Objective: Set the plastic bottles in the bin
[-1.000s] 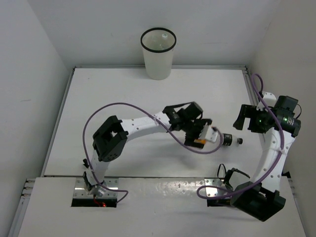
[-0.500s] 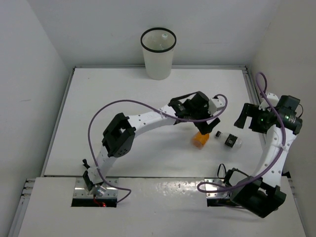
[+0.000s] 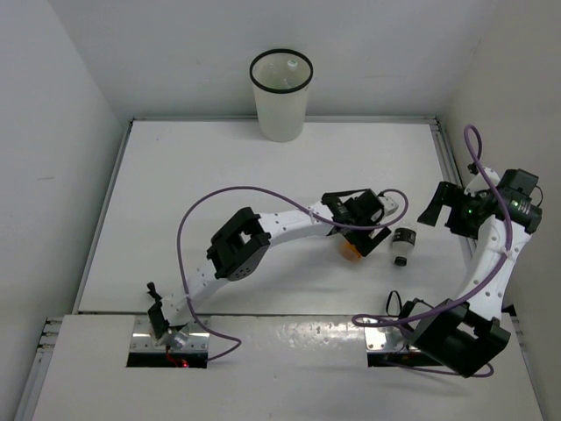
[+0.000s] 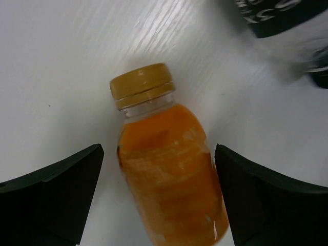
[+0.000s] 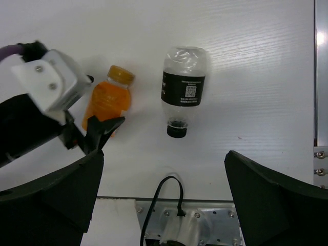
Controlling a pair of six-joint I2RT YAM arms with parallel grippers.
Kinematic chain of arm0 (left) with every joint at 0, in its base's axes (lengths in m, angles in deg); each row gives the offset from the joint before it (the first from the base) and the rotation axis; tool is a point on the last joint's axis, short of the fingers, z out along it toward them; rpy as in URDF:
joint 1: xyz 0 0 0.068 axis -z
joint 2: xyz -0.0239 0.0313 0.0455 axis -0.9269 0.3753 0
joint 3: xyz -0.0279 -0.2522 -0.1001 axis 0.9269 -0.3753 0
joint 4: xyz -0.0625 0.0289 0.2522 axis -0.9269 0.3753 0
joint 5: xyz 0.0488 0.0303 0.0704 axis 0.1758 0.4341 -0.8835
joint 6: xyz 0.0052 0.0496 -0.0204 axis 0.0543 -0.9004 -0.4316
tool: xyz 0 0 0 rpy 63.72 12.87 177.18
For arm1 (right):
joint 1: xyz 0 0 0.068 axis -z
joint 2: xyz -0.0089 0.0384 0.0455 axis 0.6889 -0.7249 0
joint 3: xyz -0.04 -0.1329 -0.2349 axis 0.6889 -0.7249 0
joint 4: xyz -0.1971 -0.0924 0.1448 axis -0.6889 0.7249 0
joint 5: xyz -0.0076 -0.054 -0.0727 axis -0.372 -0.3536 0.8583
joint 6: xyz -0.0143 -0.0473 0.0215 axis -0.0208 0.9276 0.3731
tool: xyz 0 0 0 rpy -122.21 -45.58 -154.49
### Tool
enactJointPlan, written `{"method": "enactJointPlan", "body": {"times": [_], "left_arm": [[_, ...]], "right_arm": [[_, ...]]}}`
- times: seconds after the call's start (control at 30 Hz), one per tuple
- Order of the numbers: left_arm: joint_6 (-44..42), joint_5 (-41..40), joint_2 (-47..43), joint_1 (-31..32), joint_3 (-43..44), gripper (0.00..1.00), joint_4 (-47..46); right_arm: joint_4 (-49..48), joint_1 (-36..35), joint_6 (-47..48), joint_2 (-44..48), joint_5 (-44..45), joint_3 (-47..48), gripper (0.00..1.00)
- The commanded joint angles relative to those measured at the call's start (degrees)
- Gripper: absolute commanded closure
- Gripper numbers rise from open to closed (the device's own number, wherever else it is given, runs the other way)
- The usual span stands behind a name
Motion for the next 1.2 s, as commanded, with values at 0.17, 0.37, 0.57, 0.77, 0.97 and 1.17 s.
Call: {"method": "enactJointPlan", "body": {"times": [0.17, 0.37, 0.57, 0.77, 0.97, 1.17], "left_arm": [[-0.1, -5.7, 3.2, -1.8, 1.1, 0.26, 2.4], [-4.0, -2.9, -9.6, -11.3, -3.9, 0.94, -5.7], [-5.4, 2.7, -25.6, -25.7, -8.1, 1.0, -29.7], [-0.2, 6.0, -23.4, -40.2, -3.9, 1.0, -53.4], [10.7, 9.0, -0.8, -46.7, 21.8, 1.0, -61.6], [7.2, 10.4, 2.5, -45.6, 21.5, 1.0, -68.7]], "right_arm": [[0.2, 0.5, 0.6, 0.1, -2.0, 1.4, 0.0], [0.3, 0.6, 1.3, 0.1, -3.3, 0.8, 0.0], [-0.1, 0.5, 1.6, 0.4, -5.9, -0.9, 0.01], [-1.7, 0.3, 0.1, -0.5, -9.2, -2.6, 0.03], [-0.5, 0.3, 0.3, -3.9, -11.1, -0.9, 0.05], [-1.6, 0.2, 1.2, -5.4, -12.5, -0.3, 0.06]]}}
